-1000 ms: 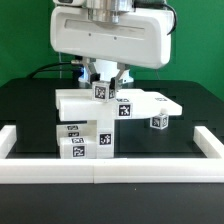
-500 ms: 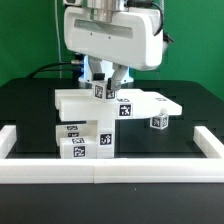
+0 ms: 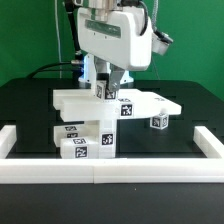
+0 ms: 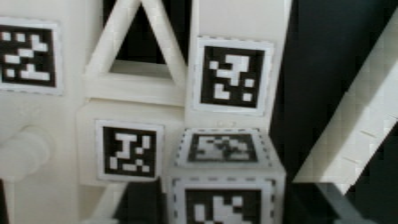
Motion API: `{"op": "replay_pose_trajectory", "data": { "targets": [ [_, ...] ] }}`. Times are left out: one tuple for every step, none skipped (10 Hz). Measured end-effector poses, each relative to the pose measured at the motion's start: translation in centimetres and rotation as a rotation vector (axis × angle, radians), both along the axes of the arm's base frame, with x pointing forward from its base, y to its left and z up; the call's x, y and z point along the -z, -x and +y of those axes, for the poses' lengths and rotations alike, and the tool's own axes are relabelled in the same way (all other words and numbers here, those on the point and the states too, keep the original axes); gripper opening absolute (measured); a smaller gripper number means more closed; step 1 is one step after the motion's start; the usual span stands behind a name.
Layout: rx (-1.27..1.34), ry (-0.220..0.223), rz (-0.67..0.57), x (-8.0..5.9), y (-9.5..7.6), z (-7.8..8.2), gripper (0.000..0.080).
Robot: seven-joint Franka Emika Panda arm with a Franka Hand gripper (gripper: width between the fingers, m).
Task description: Assemble chair
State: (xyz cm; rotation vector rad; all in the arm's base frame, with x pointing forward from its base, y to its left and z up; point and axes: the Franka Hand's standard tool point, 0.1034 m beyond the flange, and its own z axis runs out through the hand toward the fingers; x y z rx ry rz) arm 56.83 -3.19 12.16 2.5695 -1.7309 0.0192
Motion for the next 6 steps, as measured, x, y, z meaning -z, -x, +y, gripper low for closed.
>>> {"op": "replay_pose_trajectory", "data": {
  "targets": [
    [-0.008, 0.001, 0.001, 0.0, 0.01, 0.0, 0.0456],
    [-0.072, 0.003, 0.005, 0.01, 0.02, -0.01, 0.0456],
    [-0.122, 0.002, 0.006, -0.01, 0.02, -0.07, 0.0602],
    [-0.193, 0.001, 0.009, -0.06, 0.0, -0.17, 0.064],
    [-0.325, -0.001, 0.012, -0.1, -0.04, -0.16, 0.064],
    [-0.457, 0.0, 0.012, -0.16, -0.16, -0.45, 0.064]
  ]
}}
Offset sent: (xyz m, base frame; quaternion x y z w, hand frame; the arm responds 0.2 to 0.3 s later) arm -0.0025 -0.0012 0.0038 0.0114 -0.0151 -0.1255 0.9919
